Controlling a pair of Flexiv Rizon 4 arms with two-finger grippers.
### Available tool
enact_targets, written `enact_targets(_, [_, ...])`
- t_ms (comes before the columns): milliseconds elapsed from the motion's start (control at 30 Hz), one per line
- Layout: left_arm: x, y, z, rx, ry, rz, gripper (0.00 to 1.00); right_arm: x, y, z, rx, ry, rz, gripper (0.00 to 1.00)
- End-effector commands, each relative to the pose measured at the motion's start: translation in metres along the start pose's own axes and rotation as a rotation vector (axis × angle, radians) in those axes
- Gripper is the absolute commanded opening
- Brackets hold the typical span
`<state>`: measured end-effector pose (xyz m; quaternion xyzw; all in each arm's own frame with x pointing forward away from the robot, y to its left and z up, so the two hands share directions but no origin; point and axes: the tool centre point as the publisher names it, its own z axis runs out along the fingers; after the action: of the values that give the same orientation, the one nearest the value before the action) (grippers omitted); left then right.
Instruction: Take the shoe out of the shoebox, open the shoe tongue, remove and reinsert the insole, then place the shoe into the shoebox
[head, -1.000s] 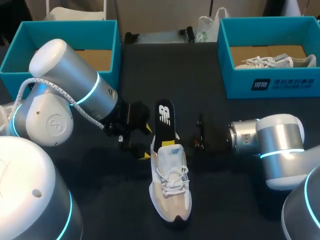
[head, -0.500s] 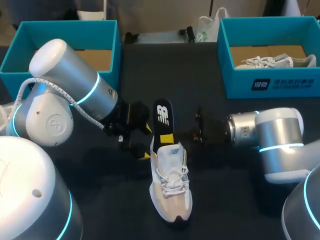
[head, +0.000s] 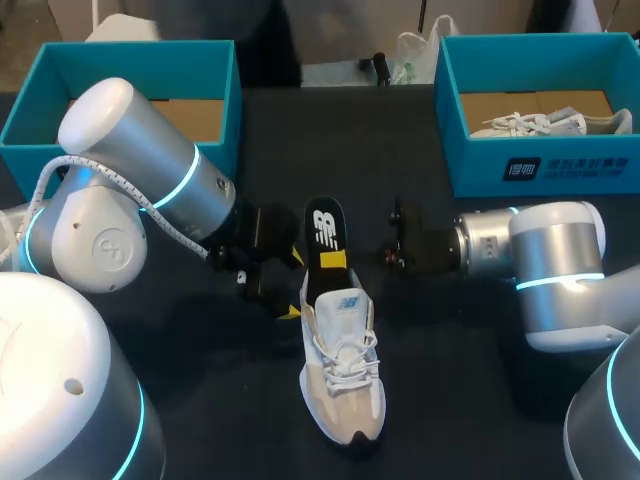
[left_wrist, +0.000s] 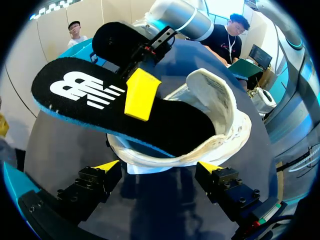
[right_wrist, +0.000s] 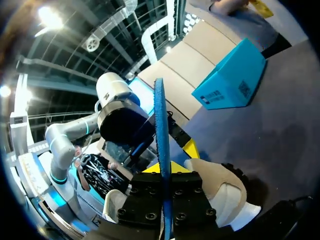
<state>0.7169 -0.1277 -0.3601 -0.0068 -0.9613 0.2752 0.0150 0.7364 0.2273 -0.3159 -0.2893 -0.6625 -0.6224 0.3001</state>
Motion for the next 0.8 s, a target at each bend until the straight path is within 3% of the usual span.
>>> enact_targets(33, [0.0,0.0,0.001,0.0,0.001,0.001,1.0,-0.006,-0.004,0.0,-0.002,0.01,0.033,0.0])
enact_targets(400, [0.0,0.0,0.001,0.0,0.001,0.001,1.0,-0.006,-0.04,-0.004,-0.031,-0.001,0.162,0.0])
enact_targets(700, [0.0,0.0,0.001,0.0,0.001,0.001,1.0,-0.003,-0.053,0.0,-0.018,-0.014,0.211,0.0])
enact_targets(733, [0.0,0.0,0.001,0.0,0.001,0.001,1.0,-0.001,-0.053,0.0,-0.02,-0.014,0.203,0.14])
enact_targets(800, [0.0,0.0,0.001,0.0,0.001,0.001,1.0,0.004,-0.049,0.001,-0.021,-0.017,0.178,0.25])
